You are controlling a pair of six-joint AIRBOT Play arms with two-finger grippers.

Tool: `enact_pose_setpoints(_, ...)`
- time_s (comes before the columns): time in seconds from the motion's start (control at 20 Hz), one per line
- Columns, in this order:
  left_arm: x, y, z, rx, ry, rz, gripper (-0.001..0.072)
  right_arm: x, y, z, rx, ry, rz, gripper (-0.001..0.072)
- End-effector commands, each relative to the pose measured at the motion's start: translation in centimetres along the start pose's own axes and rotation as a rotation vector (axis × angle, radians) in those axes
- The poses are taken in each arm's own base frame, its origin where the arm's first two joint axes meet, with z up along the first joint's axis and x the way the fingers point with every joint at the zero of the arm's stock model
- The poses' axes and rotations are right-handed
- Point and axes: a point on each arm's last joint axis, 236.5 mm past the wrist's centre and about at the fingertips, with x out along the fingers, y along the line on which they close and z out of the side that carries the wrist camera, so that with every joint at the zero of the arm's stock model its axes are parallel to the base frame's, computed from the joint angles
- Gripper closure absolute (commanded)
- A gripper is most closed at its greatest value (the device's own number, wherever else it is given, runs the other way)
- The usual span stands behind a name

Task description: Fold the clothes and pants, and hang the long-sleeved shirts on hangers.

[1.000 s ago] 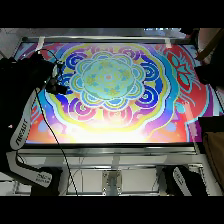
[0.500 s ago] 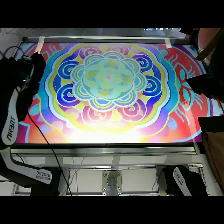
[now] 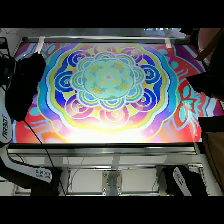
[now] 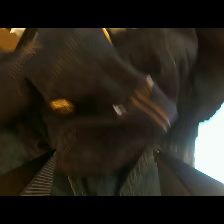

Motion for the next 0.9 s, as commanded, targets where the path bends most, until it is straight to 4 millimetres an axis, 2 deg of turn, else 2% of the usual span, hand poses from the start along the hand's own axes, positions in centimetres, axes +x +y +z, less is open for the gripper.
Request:
enact_pose_setpoints(0.0, 1.7, 0.7, 0.4, -0.125, -0.029, -0.019, -0.0013, 0.0, 0.1, 0.2, 0.002, -0.006, 0.002, 0.0207)
enact_pose_setpoints(0.15, 4.0, -0.7, -1.6, -0.136, 0.021, -0.044, -0.0013, 0.0, 0.0, 0.3, 0.006, -0.014, 0.001, 0.0207)
enact_pose_setpoints(0.35, 6.2, -3.8, -0.6, -0.276, -0.053, -0.125, -0.0013, 0.0, 0.0, 0.3, 0.006, -0.014, 0.001, 0.0207)
enact_pose_setpoints(0.45, 7.5, -4.0, -0.9, -0.333, -0.061, -0.135, -0.0012, 0.0, 0.1, 0.3, 0.006, -0.013, 0.001, 0.0207)
enact_pose_setpoints(0.55, 9.0, -3.1, -2.4, -0.347, -0.031, -0.115, 0.0011, 0.0, 0.0, 0.3, 0.006, -0.013, 0.000, 0.0207)
enact_pose_setpoints(0.6, 9.6, -2.3, -3.2, -0.354, -0.015, -0.101, 0.0178, 0.0, 0.0, 0.3, 0.006, -0.013, -0.001, 0.0207)
enact_pose_setpoints(0.65, 10.1, -1.5, -3.6, -0.361, -0.008, -0.089, 0.0654, 0.0, 0.0, 0.3, 0.006, -0.013, -0.001, 0.0207)
enact_pose_setpoints(0.7, 10.3, -0.7, -3.7, -0.364, -0.013, -0.081, 0.0693, 0.0, 0.0, 0.3, 0.006, -0.013, -0.001, 0.0207)
enact_pose_setpoints(0.75, 10.2, 0.1, -3.5, -0.371, -0.020, -0.074, 0.0693, 0.0, 0.0, 0.3, 0.006, -0.013, 0.000, 0.0207)
enact_pose_setpoints(0.85, 8.5, 1.6, -1.7, -0.389, -0.062, -0.066, 0.0694, 0.0, 0.0, 0.3, 0.006, -0.015, -0.001, 0.0208)
